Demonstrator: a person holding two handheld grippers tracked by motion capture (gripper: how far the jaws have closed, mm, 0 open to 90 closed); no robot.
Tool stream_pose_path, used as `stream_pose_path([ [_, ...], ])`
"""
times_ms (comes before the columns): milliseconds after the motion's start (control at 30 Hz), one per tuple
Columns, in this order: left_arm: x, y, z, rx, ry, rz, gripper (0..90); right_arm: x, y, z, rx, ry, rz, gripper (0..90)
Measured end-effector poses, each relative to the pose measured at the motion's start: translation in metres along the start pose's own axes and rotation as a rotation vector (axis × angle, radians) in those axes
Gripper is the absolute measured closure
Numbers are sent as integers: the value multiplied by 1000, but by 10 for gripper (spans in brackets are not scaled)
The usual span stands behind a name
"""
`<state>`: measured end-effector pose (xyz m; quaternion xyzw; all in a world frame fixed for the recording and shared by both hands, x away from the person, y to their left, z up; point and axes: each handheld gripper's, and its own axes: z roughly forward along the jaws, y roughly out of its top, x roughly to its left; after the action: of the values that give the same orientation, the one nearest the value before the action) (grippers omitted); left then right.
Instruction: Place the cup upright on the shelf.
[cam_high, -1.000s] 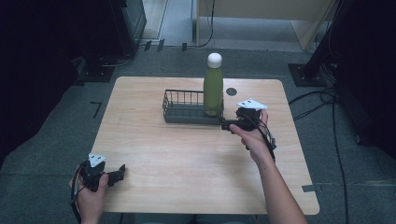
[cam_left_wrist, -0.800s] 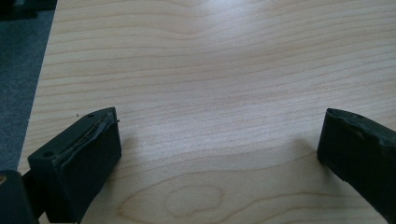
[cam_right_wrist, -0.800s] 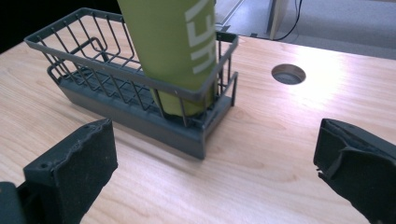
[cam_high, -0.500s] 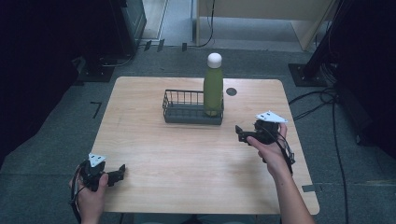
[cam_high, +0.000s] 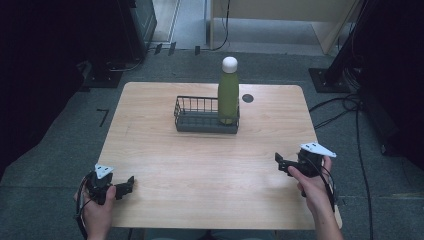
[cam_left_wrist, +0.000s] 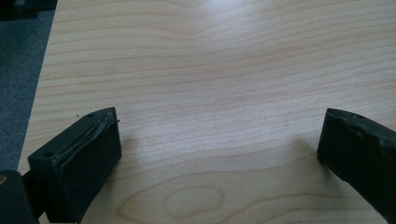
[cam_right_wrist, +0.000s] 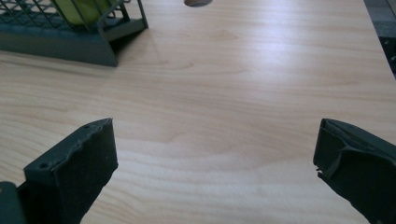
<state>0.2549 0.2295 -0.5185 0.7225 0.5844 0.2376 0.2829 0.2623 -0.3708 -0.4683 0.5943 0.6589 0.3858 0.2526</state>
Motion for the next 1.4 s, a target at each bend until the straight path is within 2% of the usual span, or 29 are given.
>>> stream_pose_path([
  [233,0,0,0,0,0,1,1,-14,-29,-12,23,-25,7,0],
  [500,0,0,0,-2,0,0,1,-28,-50,-20,40,-48,31,0],
  [600,0,0,0,-1,0,0,1,-37,-60,-25,63,-73,46,0],
  [800,0,0,0,-2,0,0,1,-46,-70,-26,125,-117,50,4],
  [933,0,0,0,-2,0,0,1,-49,-75,-24,144,-124,54,4],
  [1000,0,0,0,-2,0,0,1,-50,-77,-22,160,-150,45,3],
  [1067,0,0,0,-2,0,1,1,-51,-78,-21,161,-176,26,5],
  [1133,0,0,0,-2,0,0,1,-53,-78,-21,158,-187,31,4],
  [1400,0,0,0,-2,0,0,1,-54,-80,-21,146,-189,27,0],
])
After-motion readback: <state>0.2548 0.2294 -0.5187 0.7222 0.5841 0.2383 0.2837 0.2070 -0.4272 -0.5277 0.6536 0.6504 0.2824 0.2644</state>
